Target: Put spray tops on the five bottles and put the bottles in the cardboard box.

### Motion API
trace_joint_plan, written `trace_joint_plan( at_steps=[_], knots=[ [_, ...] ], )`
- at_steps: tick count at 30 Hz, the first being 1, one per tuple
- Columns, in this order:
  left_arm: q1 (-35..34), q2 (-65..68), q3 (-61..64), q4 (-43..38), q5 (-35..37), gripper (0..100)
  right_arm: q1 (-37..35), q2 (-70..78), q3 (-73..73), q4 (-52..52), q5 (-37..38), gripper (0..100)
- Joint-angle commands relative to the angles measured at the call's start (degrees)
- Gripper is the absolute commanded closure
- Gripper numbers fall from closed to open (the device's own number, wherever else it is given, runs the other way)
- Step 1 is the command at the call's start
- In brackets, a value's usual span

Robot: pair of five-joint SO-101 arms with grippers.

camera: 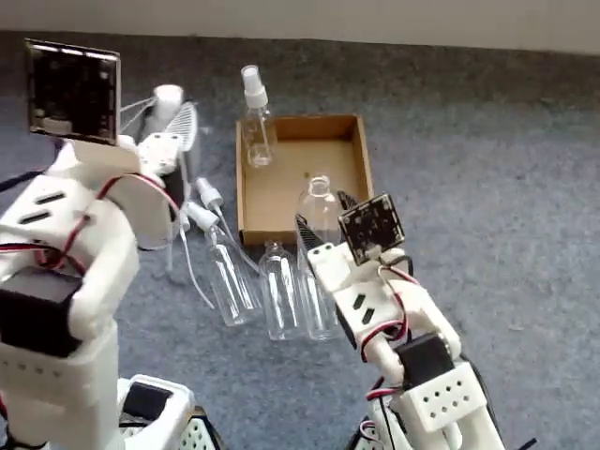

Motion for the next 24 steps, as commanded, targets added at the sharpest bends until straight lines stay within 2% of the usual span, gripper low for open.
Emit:
trace_joint_plan(
  at_steps=[1, 5, 9, 15, 24],
  knots=[
    [12.5, -2.9, 8.2, -21.0, -0.3, 100, -2.8, -8.6, 3.9, -1.7, -0.9, 99.4],
    [19.2, -2.9, 12.6, -35.3, -0.4, 99, -5.5, -14.3, 9.0, -1.7, -0.6, 99.4],
    [22.6, -2.2, 15.7, -43.8, -0.4, 99, -5.8, -17.0, 11.5, -1.7, -0.6, 99.4],
    [24.9, 3.9, 16.0, -45.1, -0.4, 99, -5.8, -17.7, 11.6, -1.7, -0.9, 99.4],
    [24.7, 8.2, 16.5, -45.0, -0.2, 99, -5.7, -17.7, 11.6, -1.7, -0.9, 99.4]
  ],
)
